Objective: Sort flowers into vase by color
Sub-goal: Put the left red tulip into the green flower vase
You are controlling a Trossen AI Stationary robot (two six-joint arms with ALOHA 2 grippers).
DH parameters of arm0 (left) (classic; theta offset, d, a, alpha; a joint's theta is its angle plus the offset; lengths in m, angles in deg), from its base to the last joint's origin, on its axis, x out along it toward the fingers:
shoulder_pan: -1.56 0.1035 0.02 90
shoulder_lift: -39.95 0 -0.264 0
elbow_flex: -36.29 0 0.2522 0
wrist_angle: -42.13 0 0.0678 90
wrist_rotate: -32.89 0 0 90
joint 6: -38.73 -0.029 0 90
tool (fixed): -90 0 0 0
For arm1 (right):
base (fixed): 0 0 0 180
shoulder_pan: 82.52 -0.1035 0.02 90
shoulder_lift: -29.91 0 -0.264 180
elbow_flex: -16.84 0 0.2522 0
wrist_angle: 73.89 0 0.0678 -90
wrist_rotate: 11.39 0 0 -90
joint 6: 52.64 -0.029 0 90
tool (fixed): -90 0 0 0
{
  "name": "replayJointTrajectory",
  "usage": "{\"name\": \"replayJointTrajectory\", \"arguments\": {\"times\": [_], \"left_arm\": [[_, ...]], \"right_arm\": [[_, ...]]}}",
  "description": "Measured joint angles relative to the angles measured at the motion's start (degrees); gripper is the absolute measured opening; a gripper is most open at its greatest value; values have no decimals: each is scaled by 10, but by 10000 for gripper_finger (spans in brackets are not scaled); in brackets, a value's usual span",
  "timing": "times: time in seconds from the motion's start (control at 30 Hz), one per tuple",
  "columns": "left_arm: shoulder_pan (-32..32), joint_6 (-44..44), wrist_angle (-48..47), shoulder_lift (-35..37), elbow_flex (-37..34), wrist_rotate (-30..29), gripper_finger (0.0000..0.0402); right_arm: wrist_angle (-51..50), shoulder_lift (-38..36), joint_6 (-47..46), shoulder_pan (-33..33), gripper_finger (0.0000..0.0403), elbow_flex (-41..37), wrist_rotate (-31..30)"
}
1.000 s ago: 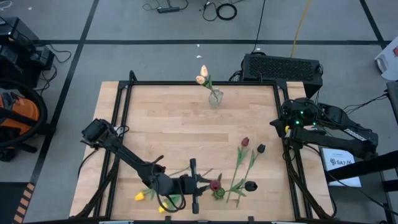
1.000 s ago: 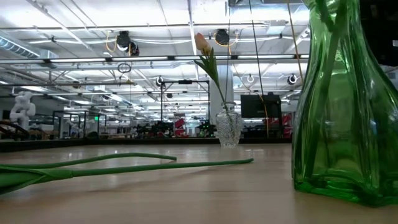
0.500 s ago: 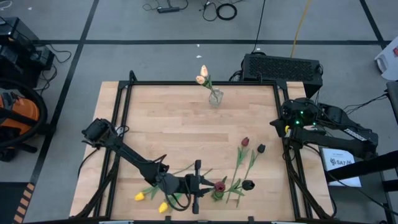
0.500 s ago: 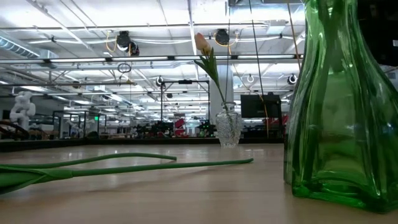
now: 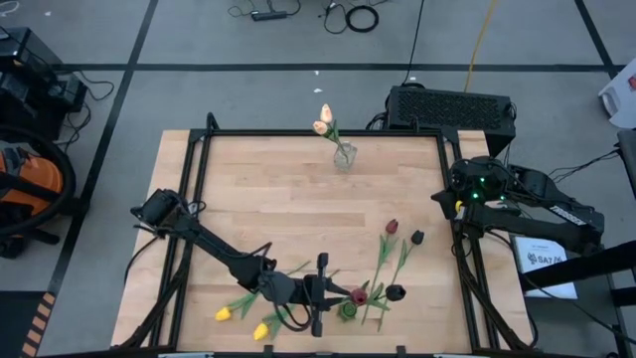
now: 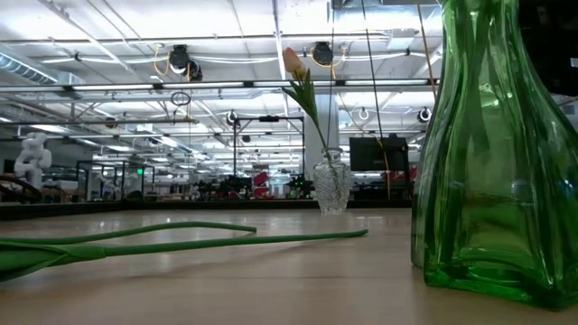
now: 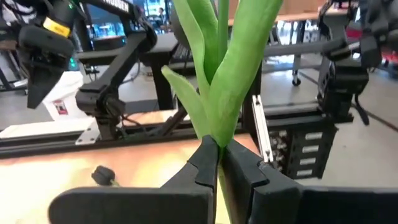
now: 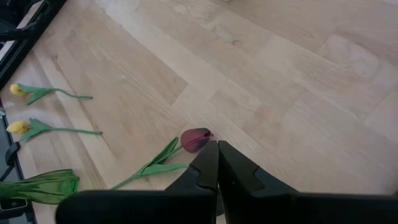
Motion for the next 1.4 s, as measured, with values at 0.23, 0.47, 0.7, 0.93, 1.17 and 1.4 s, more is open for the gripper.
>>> {"name": "replayJointTrajectory", "arguments": {"times": [0.23, 0.47, 0.7, 0.93, 1.17, 1.4], "left_arm": [[0, -1, 58, -46, 0, 0, 17], [2, -1, 107, -68, 0, -8, 17], [2, -1, 104, -69, 0, -9, 17], [2, -1, 100, -69, 0, -16, 17], [2, -1, 100, -69, 0, -18, 33], [2, -1, 99, -69, 0, -21, 106]], "right_arm": [[0, 0, 4, 0, 0, 0, -6], [0, 0, 4, 0, 0, 0, -12], [0, 0, 4, 0, 0, 0, -12], [0, 0, 4, 0, 0, 0, -12], [0, 0, 4, 0, 0, 0, -12], [0, 0, 3, 0, 0, 0, -12]]}}
